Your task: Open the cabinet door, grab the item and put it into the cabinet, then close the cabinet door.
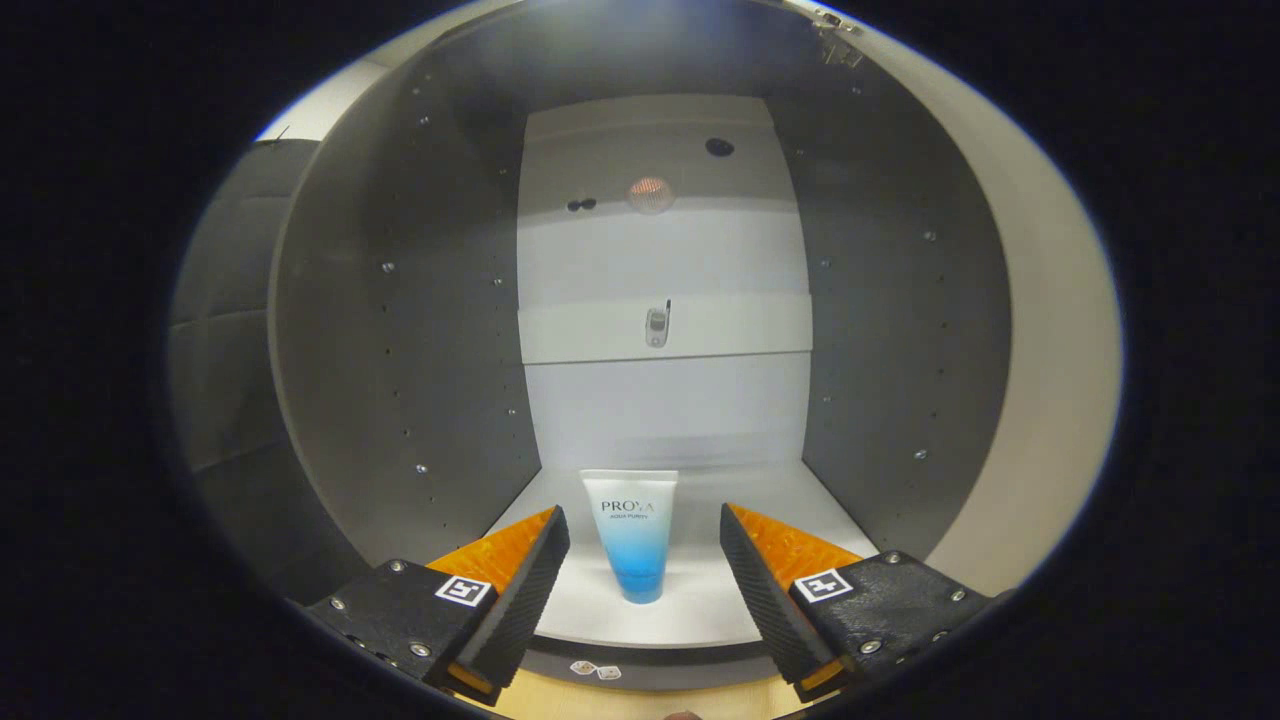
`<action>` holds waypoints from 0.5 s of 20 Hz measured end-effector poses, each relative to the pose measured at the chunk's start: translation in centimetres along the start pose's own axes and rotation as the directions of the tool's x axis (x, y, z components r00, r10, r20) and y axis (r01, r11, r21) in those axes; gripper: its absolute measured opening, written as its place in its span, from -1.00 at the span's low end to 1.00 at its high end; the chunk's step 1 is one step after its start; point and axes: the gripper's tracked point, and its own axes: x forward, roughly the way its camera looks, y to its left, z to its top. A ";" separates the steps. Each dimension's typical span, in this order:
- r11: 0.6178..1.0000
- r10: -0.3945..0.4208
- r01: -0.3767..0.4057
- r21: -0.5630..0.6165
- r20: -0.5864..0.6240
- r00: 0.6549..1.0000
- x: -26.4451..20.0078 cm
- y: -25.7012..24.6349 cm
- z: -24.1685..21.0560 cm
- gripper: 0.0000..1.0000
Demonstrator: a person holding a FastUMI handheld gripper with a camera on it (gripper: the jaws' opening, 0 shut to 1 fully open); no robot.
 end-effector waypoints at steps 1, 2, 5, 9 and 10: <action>1.000 0.006 -0.006 0.001 0.016 1.000 -1.2 0.1 0.5 0.88; 1.000 0.012 -0.012 -0.001 0.034 0.999 -2.7 0.2 1.1 0.88; 1.000 0.023 -0.023 -0.004 0.092 0.995 -7.2 0.6 2.6 0.88; 0.999 0.024 -0.021 -0.026 0.122 0.992 -12.9 0.5 2.9 0.88; 0.999 0.022 -0.017 -0.033 0.132 0.991 -14.4 0.5 3.0 0.88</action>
